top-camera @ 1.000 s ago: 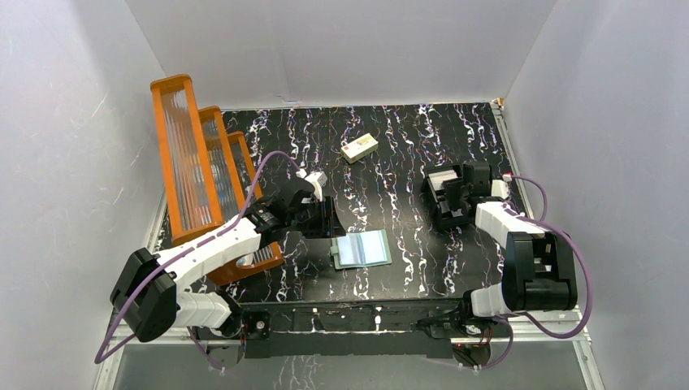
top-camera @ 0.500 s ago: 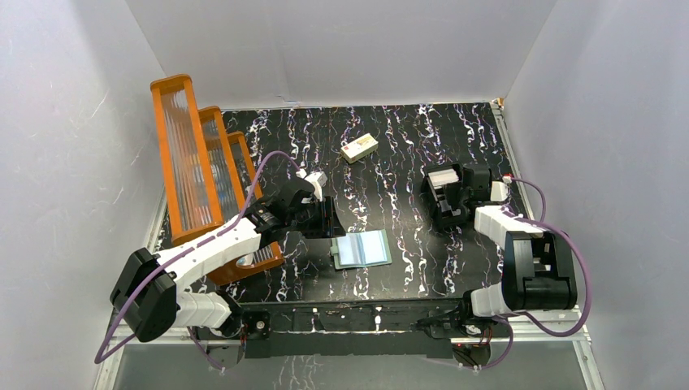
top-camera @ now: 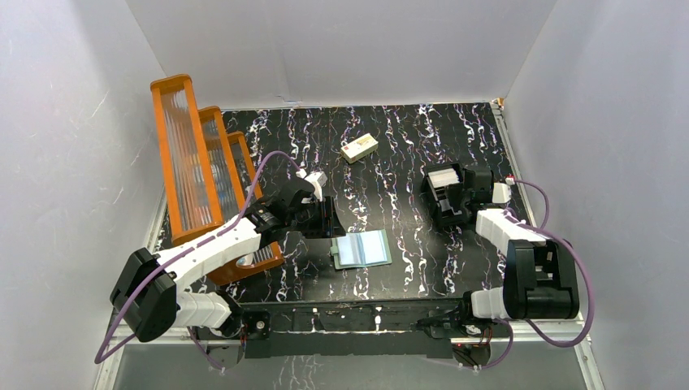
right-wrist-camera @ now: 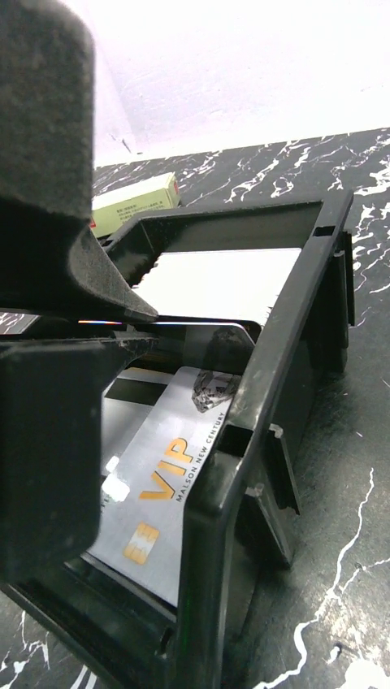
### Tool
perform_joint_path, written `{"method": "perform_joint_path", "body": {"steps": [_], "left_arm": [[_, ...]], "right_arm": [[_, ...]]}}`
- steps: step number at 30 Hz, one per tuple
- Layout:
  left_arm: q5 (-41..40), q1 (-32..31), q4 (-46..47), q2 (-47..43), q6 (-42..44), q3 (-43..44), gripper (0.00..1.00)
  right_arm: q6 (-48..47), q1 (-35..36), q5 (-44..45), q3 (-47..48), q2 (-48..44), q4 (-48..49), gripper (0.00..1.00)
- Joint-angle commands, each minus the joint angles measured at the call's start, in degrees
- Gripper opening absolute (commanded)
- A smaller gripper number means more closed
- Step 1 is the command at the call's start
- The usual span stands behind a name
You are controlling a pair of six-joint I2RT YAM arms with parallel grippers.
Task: Put the credit cards into the card holder
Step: Pick up the credit card from the storage box.
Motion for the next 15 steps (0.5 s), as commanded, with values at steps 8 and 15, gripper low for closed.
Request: {"method": "perform_joint_path", "body": {"steps": [8, 15], "left_arm": [[0.7, 0.1, -0.3, -0.2, 0.3, 0.2, 0.44], [0.3, 0.1, -1.0, -0.1, 0.6, 0.3, 0.44]], "right_arm": [[-1.9, 0.1, 2.1, 3.9, -7.5, -6.7, 0.01], [-6.7, 0.1, 1.3, 4.9, -13.4, -12.0, 0.00]]}}
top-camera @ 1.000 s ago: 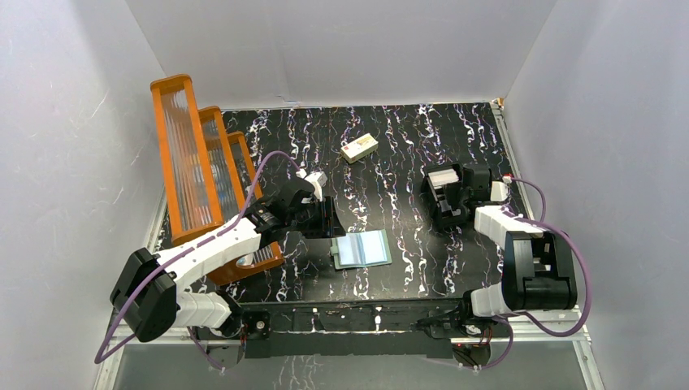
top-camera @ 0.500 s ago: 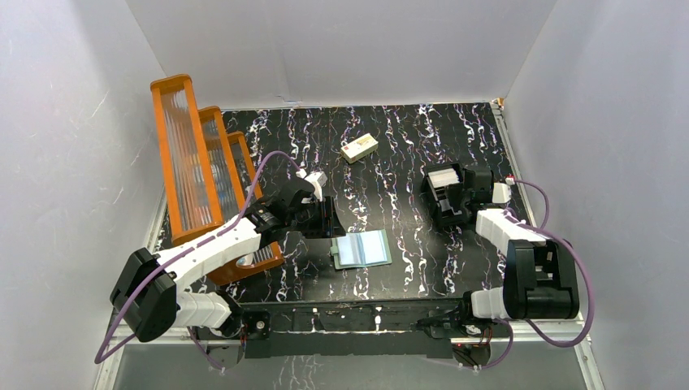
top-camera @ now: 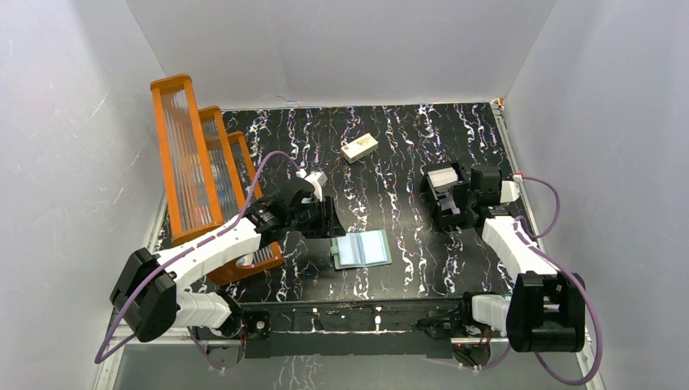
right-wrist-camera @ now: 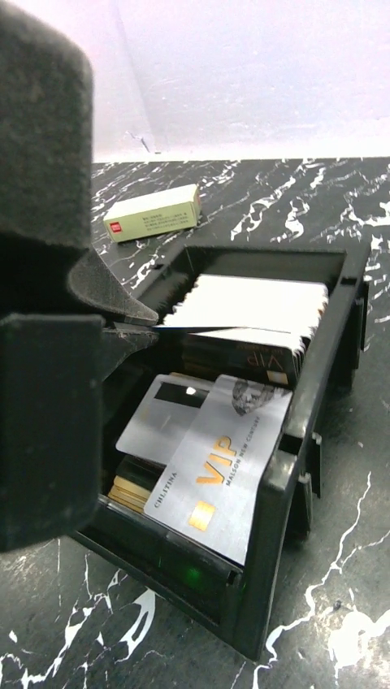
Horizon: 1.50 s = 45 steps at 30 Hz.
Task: Put the credit cards into the card holder
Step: Pick up the credit card from the storage box, then insert the credit card into the card holder.
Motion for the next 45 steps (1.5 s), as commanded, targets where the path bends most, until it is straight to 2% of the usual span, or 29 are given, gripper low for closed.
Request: {"method": "perform_joint_path", "body": {"steps": [1, 7, 11, 17, 21, 25, 30, 37, 45], "left_arm": [[0.1, 0.1, -1.2, -0.1, 0.5, 0.3, 0.44], [-1.7, 0.1, -2.9, 0.2, 0.9, 0.2, 0.44], [-2.7, 0.2, -3.9, 1.0, 1.2, 0.3, 0.44], [-2.1, 0.2, -2.7, 2.2, 0.5, -0.9, 0.41], [-0.6, 0.3, -1.0, 3.5, 0.2, -1.6, 0.38], [-0.9, 0.4, -0.5, 5.0, 0.6, -1.4, 0.31], [-0.7, 0.5, 1.1, 7.8, 0.8, -2.1, 0.25], [0.5, 0.5, 5.4, 11.0, 1.6, -2.5, 0.22], [-1.6, 0.5, 3.6, 15.6, 2.6, -2.9, 0.20]], "right_arm": [[-5.5, 0.1, 0.7, 4.4, -4.8, -3.1, 0.00], [-14.4, 0.1, 1.2, 7.8, -11.0, -7.6, 0.00], [-22.1, 0.1, -3.6, 8.9, -14.2, -7.0, 0.00], [-33.3, 0.2, -22.4, 7.7, -17.3, -2.6, 0.00], [-35.5, 0.2, -33.9, 5.9, -17.1, -2.2, 0.00], [-34.9, 1.5, -41.8, 2.2, -17.2, 0.7, 0.00], [-35.4, 7.7, -43.0, -1.9, -16.7, 1.5, 0.00], [-35.0, 19.1, -41.9, -5.5, -10.1, 8.0, 0.00], [-36.4, 22.2, -46.2, -7.3, 1.1, 15.8, 0.00]]}}
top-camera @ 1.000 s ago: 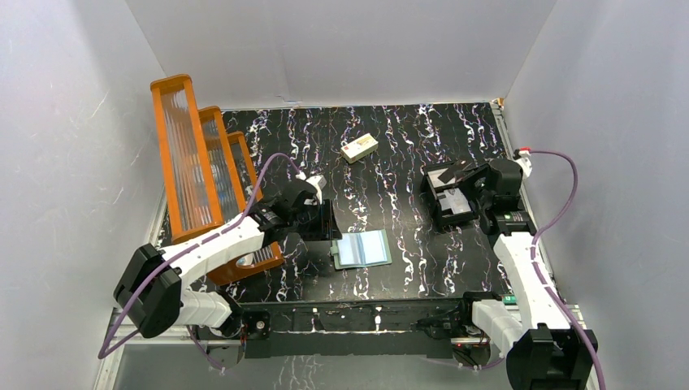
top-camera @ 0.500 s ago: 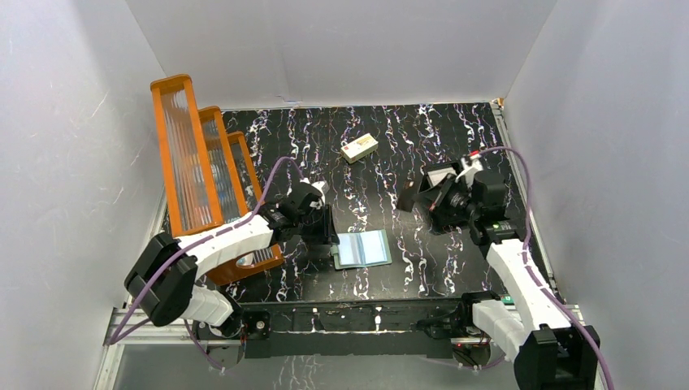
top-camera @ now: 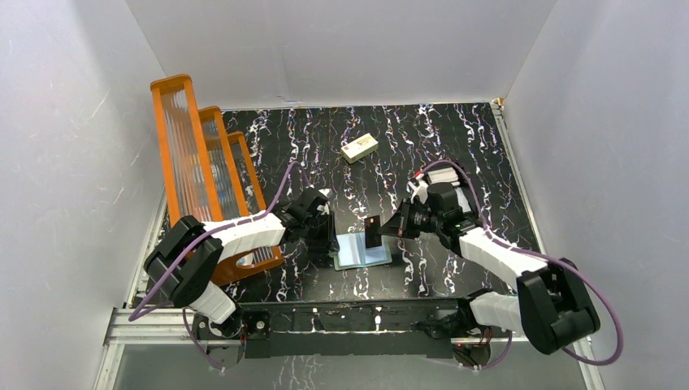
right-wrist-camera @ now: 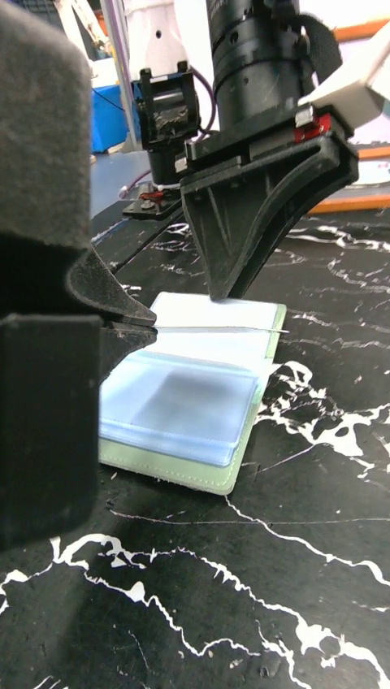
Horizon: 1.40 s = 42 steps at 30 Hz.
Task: Put the credit cards into the card holder
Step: Insert the credit card into the card holder.
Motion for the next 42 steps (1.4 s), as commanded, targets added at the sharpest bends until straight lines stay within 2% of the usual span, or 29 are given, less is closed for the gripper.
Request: {"method": "perform_joint_path", "body": {"steps": [1, 6, 16, 42], "left_arm": [[-1.5, 0.2, -1.9, 1.3, 1.9, -0.1, 0.20], [-2.8, 0.2, -2.8, 1.4, 2.1, -0.7, 0.19], [-2.9, 0.3, -2.4, 1.9, 2.1, -1.1, 0.15], [-2.9, 0.2, -1.8, 2.1, 2.8, -1.4, 0.15]], "right_arm": [[-2.4, 0.4, -3.4, -0.2, 4.4, 7.5, 0.00], [-1.4, 0.7, -7.2, -1.0, 8.4, 12.1, 0.00], [-2.2, 1.0, -7.7, -3.3, 12.0, 14.6, 0.00], [1.7, 1.5, -10.0, -6.1, 18.4, 26.6, 0.00]]}}
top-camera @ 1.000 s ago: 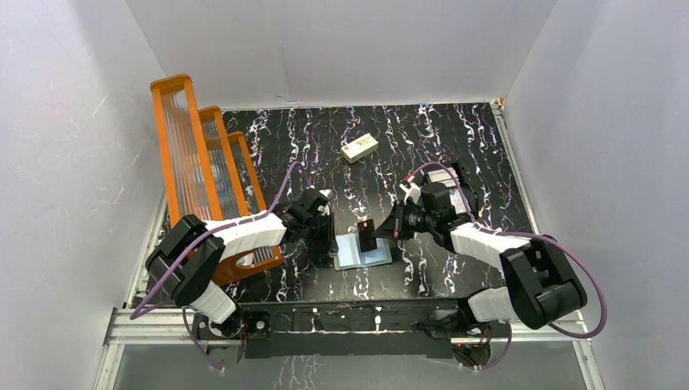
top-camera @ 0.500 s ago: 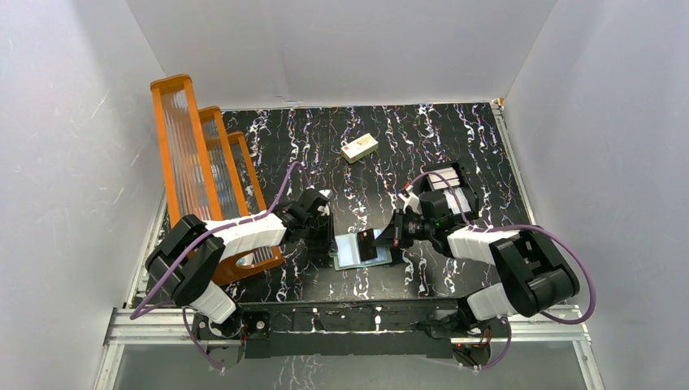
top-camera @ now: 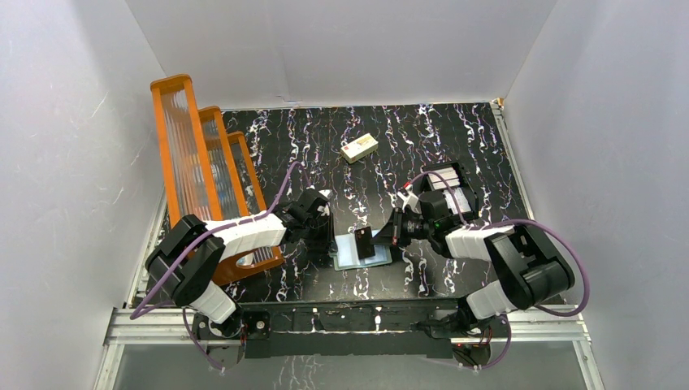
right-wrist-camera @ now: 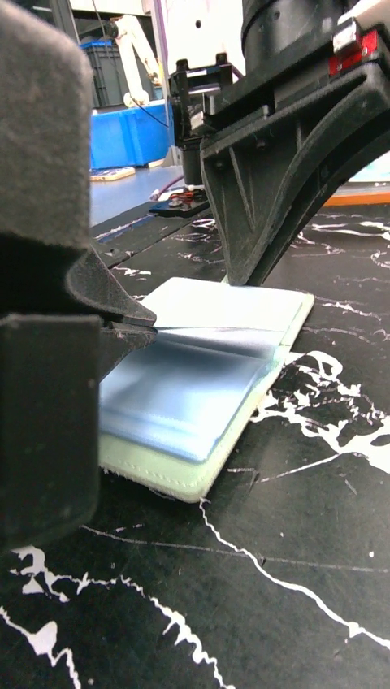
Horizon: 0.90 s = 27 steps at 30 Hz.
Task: Put the credit cards into the card holder
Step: Insert the credit card into the card holder.
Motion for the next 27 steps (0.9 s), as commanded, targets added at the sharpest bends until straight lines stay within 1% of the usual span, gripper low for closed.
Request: {"method": "perform_joint_path", "body": {"steps": [1, 9, 13, 14, 17, 21, 27], "left_arm": [[-1.5, 0.2, -1.8, 0.8, 1.4, -1.1, 0.15], [-2.0, 0.2, -2.5, 0.5, 1.8, -0.8, 0.15], [-2.0, 0.2, -2.5, 0.8, 1.8, -0.9, 0.15], [-2.0, 0.2, -2.5, 0.8, 1.9, -0.9, 0.15], [-2.0, 0.2, -2.7, 0.8, 1.9, -0.7, 0.15], [-2.1, 0.2, -3.0, 0.5, 2.0, -0.7, 0.15], [-1.7, 0.2, -2.9, 0.4, 1.8, -0.5, 0.15]], "right_arm": [[0.8, 0.4, -1.3, -0.1, 2.3, 5.0, 0.00], [2.6, 0.5, -2.4, -1.5, 3.8, 6.5, 0.00], [3.6, 0.5, -0.8, -2.1, 3.0, 6.3, 0.00], [4.2, 0.5, -0.6, -4.1, 3.0, 6.6, 0.00], [5.5, 0.5, 0.1, -5.1, 3.6, 7.1, 0.00], [8.5, 0.5, 1.3, -7.0, 3.8, 11.0, 0.00], [8.7, 0.6, 1.8, -6.8, 4.7, 13.6, 0.00]]}}
